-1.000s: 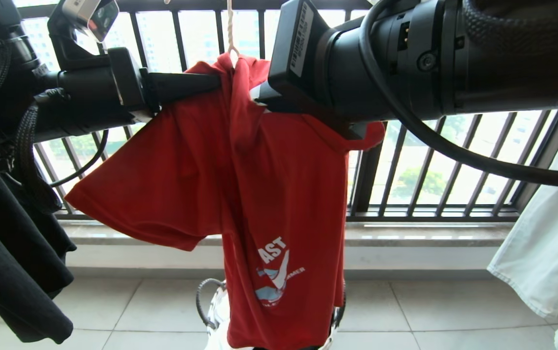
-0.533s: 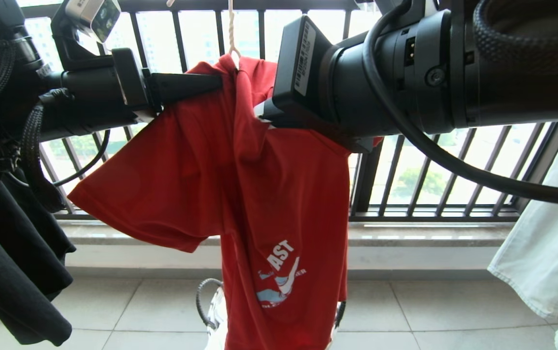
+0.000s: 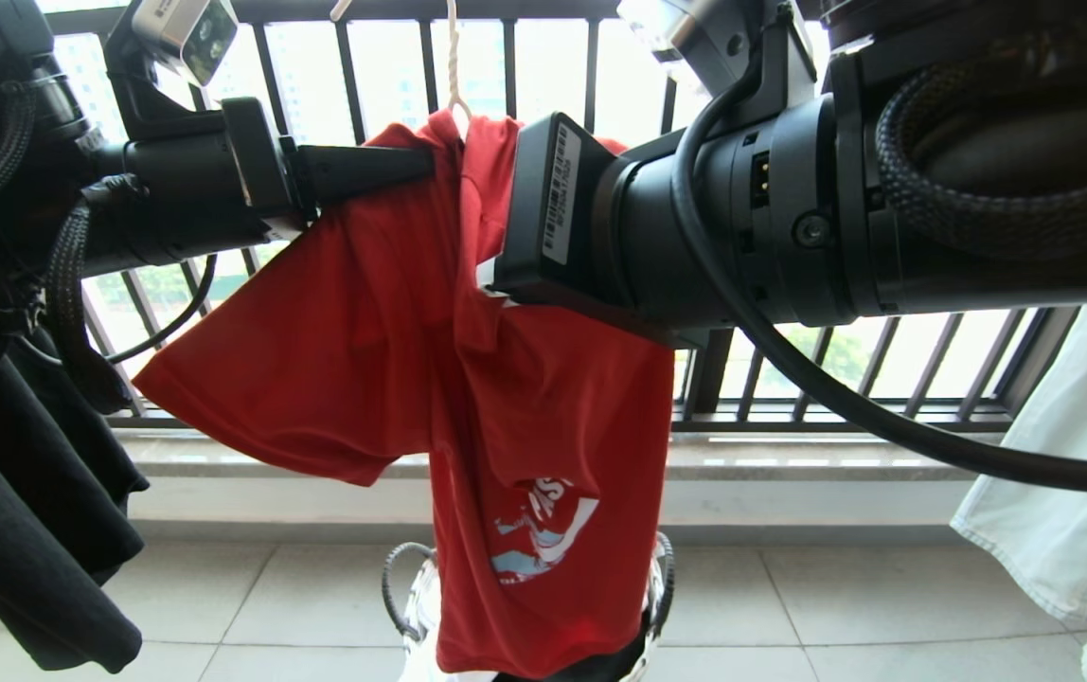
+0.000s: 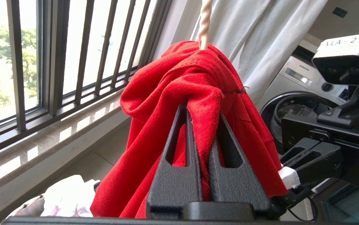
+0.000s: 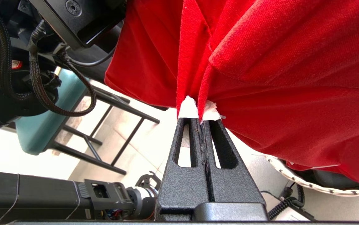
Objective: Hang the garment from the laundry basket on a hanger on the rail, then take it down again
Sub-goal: Hang the clothes on the clothes rack
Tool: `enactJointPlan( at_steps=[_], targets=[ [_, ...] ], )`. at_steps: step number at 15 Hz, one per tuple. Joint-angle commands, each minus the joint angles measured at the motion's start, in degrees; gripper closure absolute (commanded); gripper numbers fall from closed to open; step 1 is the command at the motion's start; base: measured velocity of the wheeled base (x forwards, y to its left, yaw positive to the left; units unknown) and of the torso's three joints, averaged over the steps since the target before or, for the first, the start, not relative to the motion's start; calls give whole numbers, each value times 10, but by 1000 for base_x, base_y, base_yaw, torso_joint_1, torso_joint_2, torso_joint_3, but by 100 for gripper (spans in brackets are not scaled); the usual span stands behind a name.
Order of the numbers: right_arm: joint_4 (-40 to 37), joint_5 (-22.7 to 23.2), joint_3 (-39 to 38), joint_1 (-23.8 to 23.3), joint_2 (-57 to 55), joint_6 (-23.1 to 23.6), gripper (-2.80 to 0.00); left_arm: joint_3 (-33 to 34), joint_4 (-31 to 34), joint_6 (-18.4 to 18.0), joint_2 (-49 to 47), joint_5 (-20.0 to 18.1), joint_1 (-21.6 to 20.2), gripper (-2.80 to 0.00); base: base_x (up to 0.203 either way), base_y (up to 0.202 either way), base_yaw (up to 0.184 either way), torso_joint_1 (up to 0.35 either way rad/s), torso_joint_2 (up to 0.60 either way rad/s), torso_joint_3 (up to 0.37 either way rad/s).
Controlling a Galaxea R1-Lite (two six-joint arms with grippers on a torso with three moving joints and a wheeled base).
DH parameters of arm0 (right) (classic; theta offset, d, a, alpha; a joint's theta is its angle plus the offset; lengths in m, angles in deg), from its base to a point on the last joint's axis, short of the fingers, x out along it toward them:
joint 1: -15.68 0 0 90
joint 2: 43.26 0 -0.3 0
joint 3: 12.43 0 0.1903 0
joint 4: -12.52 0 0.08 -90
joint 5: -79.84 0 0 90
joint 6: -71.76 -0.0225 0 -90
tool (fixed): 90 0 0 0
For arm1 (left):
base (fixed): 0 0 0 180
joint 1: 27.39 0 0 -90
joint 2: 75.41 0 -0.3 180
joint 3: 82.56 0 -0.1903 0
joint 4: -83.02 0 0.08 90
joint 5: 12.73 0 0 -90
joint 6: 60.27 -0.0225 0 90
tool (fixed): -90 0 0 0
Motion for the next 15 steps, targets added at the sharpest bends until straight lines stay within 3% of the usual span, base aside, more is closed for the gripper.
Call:
enactJointPlan(
  at_steps=[1,5,6,7,12,15],
  targets=[
    [-1,0,-3,3,-1,-2,0,0,-2,2,-1,-3,-1,0,0,0,0,0,0,0],
    [0,-28,-2,2,-1,0,0,0,-2,1,-1,-3,-1,0,0,0,0,0,0,0],
    [-1,-31,-2,2,-1,1,-64,0,-2,2,-1,-3,0,0,0,0,0,0,0,0],
    [-2,-31,-2,2,1,1,-280,0,-2,2,-1,-3,0,0,0,0,0,0,0,0],
    [-66,-40,6,2,22,0,-280,-1,-3,2,4,10,-1,0,0,0,0,0,0,0],
    [-64,-78,20,-19,40,20,-280,-3,-2,3,11,10,-1,0,0,0,0,0,0,0]
  ],
)
